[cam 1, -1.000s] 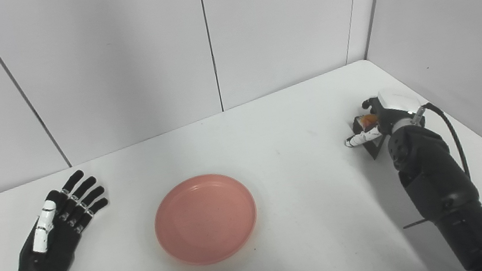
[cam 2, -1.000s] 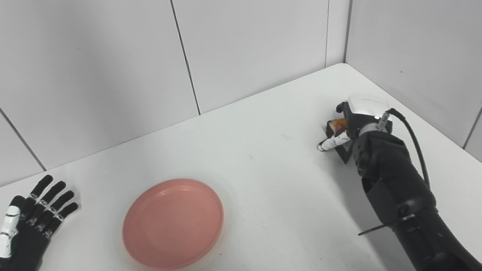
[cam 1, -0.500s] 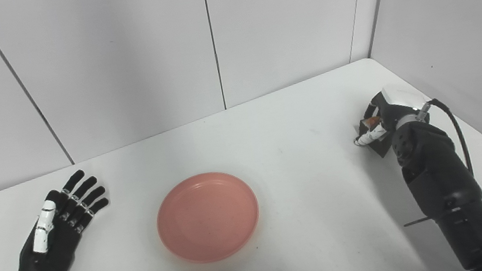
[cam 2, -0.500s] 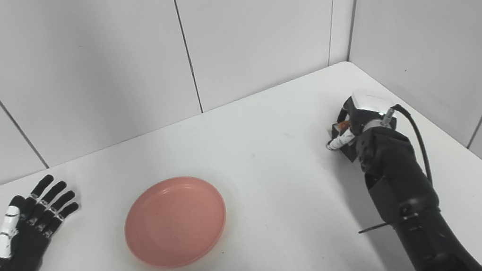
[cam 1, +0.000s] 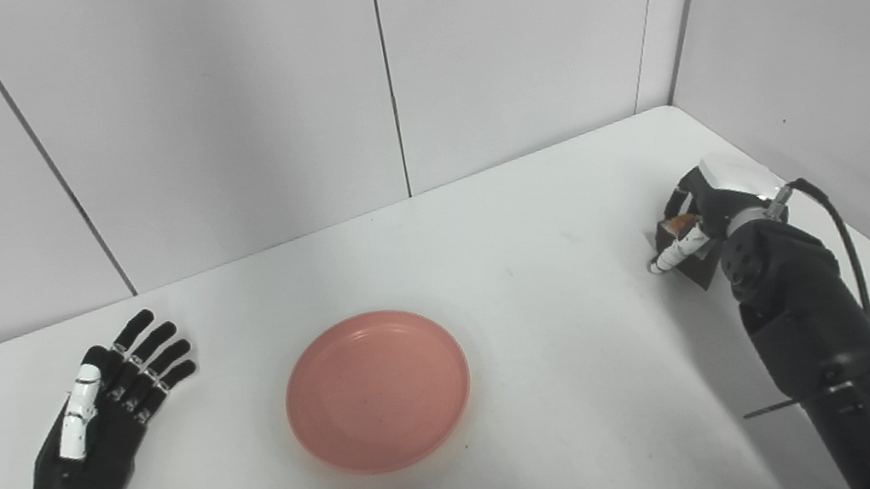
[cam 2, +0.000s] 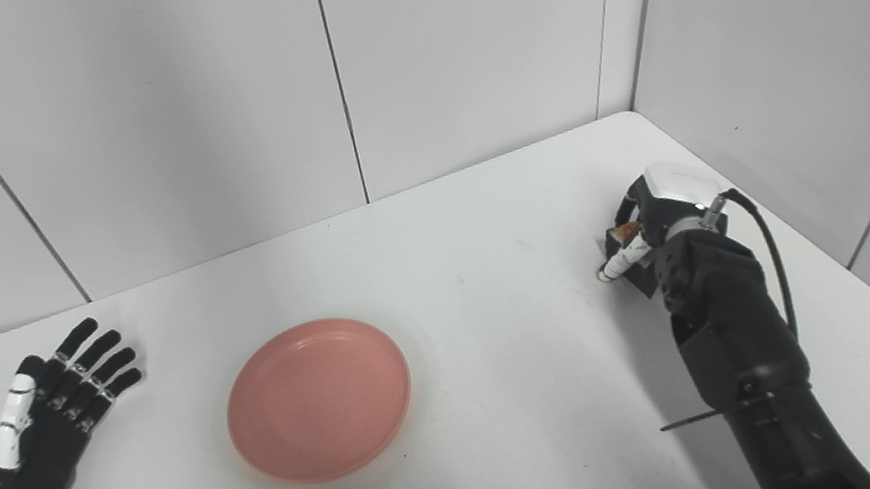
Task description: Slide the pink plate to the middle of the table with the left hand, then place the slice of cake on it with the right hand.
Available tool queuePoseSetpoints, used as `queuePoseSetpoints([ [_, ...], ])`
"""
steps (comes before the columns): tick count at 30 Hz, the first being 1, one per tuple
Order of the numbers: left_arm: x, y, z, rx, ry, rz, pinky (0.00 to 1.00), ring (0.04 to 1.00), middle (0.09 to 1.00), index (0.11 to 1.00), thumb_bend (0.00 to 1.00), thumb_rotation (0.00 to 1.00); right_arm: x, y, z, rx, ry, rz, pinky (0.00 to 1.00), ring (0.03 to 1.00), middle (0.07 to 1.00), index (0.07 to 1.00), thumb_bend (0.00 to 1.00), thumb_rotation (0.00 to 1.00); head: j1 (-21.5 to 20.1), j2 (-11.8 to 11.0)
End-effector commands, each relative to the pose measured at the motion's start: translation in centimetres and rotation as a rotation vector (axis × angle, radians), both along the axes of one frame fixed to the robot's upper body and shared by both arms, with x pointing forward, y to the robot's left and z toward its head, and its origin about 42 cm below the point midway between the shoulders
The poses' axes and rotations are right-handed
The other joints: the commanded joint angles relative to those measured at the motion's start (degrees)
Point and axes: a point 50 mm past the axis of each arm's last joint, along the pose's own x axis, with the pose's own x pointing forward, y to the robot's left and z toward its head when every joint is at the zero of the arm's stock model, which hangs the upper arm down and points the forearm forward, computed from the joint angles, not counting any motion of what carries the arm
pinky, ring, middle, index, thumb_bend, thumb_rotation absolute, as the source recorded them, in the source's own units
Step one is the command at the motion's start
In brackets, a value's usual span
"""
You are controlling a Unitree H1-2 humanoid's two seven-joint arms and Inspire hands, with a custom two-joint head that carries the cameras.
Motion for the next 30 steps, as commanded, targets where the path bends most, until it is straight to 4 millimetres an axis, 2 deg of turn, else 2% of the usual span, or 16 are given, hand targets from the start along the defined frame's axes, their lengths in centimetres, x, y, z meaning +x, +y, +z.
queuePoseSetpoints([
  [1, -3.9, 0.0, -6.9, 0.023, 0.292, 0.016, 0.8, 0.828, 0.857, 0.856, 0.56, 0.77, 0.0, 0.2, 4.4, -0.057, -0.121, 0.022, 0.33, 0.398, 0.462, 0.511, 0.52, 0.0, 0.3, -0.1],
  [4, -4.0, -0.4, -6.9, 0.016, 0.296, 0.018, 0.79, 0.826, 0.855, 0.854, 0.55, 0.78, -0.4, 1.5, 5.8, -0.077, -0.164, 0.055, 0.32, 0.388, 0.454, 0.524, 0.52, 0.0, 1.3, -0.2],
  [7, -4.2, -0.9, -6.8, 0.009, 0.299, 0.021, 0.78, 0.82, 0.848, 0.847, 0.53, 0.8, -0.7, 3.1, 7.3, -0.093, -0.214, 0.1, 0.37, 0.445, 0.456, 0.516, 0.52, 0.0, 2.1, -0.2],
  [10, -4.4, -1.4, -6.6, 0.005, 0.3, 0.028, 0.78, 0.816, 0.842, 0.842, 0.52, 0.8, -0.9, 4.3, 8.4, -0.082, -0.255, 0.136, 0.35, 0.431, 0.459, 0.523, 0.52, 0.0, 3.1, -0.2],
  [17, -5.3, -3.2, -6.0, -0.015, 0.292, 0.012, 0.78, 0.814, 0.841, 0.844, 0.48, 0.85, -1.6, 9.0, 10.9, -0.082, -0.34, 0.292, 0.31, 0.402, 0.454, 0.538, 0.52, 0.0, 8.6, -0.2],
  [20, -5.6, -4.1, -6.0, -0.029, 0.287, -0.003, 0.79, 0.824, 0.853, 0.856, 0.47, 0.86, -1.7, 10.6, 11.3, -0.075, -0.358, 0.344, 0.3, 0.388, 0.446, 0.546, 0.51, 0.0, 10.5, -0.2],
  [21, -5.7, -4.6, -6.0, -0.034, 0.284, -0.01, 0.79, 0.834, 0.866, 0.868, 0.47, 0.86, -1.6, 11.5, 11.3, -0.068, -0.364, 0.368, 0.32, 0.407, 0.451, 0.546, 0.51, 0.0, 12.2, -0.3],
  [22, -5.8, -4.9, -5.9, -0.037, 0.282, -0.015, 0.8, 0.838, 0.872, 0.874, 0.47, 0.85, -1.6, 12.2, 11.3, -0.063, -0.368, 0.385, 0.33, 0.417, 0.455, 0.545, 0.51, 0.0, 12.2, -0.3],
  [24, -6.1, -5.9, -5.8, -0.043, 0.278, -0.02, 0.8, 0.843, 0.877, 0.88, 0.47, 0.85, -1.5, 13.4, 11.2, -0.056, -0.374, 0.42, 0.34, 0.427, 0.46, 0.541, 0.52, 0.0, 15.8, -0.3],
  [29, -6.9, -8.2, -5.1, -0.026, 0.259, -0.018, 0.85, 0.874, 0.902, 0.906, 0.44, 0.91, -0.7, 16.7, 10.5, -0.03, -0.38, 0.52, 0.33, 0.416, 0.455, 0.543, 0.51, 0.0, 19.7, -0.1],
  [30, -7.1, -8.9, -4.9, -0.023, 0.254, -0.02, 0.85, 0.876, 0.903, 0.907, 0.44, 0.91, -0.5, 17.5, 10.2, -0.02, -0.376, 0.546, 0.32, 0.415, 0.455, 0.543, 0.51, 0.0, 22.7, 0.1],
])
